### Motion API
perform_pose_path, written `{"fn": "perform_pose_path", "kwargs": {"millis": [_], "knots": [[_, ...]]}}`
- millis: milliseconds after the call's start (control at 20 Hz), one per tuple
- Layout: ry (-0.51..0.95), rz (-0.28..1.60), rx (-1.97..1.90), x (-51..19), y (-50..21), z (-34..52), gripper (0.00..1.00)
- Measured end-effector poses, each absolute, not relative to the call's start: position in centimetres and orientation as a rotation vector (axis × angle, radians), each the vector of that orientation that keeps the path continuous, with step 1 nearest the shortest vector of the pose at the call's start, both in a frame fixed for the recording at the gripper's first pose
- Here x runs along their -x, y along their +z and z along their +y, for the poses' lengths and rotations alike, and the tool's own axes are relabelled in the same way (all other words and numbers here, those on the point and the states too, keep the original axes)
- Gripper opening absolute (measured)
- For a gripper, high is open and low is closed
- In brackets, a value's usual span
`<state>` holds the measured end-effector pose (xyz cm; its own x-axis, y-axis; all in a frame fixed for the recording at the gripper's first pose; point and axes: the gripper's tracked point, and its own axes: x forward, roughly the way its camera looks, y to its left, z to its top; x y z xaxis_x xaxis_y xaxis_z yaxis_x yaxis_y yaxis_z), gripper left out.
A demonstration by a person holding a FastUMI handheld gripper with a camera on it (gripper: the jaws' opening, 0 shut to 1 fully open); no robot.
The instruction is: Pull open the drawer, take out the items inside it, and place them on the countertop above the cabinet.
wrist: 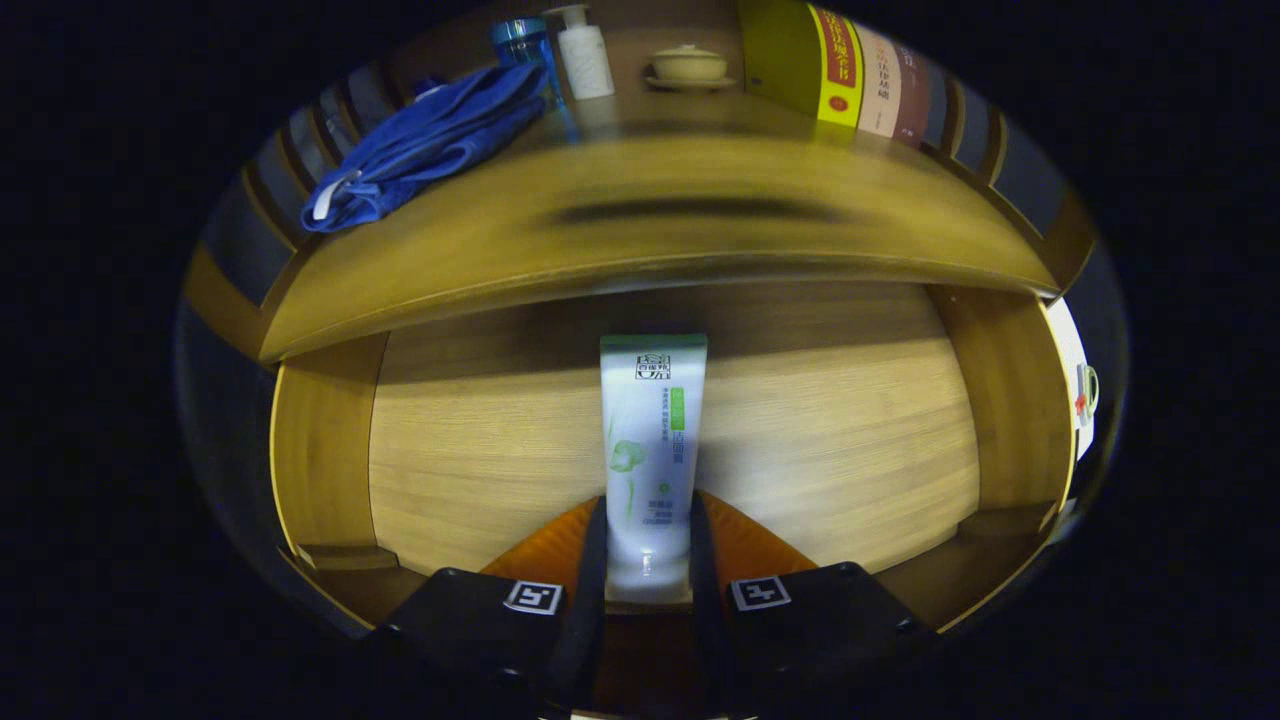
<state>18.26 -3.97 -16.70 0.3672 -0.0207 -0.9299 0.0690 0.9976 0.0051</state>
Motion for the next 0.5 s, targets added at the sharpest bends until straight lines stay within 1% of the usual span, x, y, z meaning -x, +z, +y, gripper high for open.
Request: {"fn": "perform_pose_path", "kwargs": {"millis": [50,150,500], "knots": [[-0.056,1.172,-0.046,-17.3,-16.7,-3.4,0.47],[-0.047,1.146,-0.052,-16.9,-15.2,-5.0,0.47],[-0.01,1.049,-0.065,-16.2,-10.7,-5.2,0.47]]}}
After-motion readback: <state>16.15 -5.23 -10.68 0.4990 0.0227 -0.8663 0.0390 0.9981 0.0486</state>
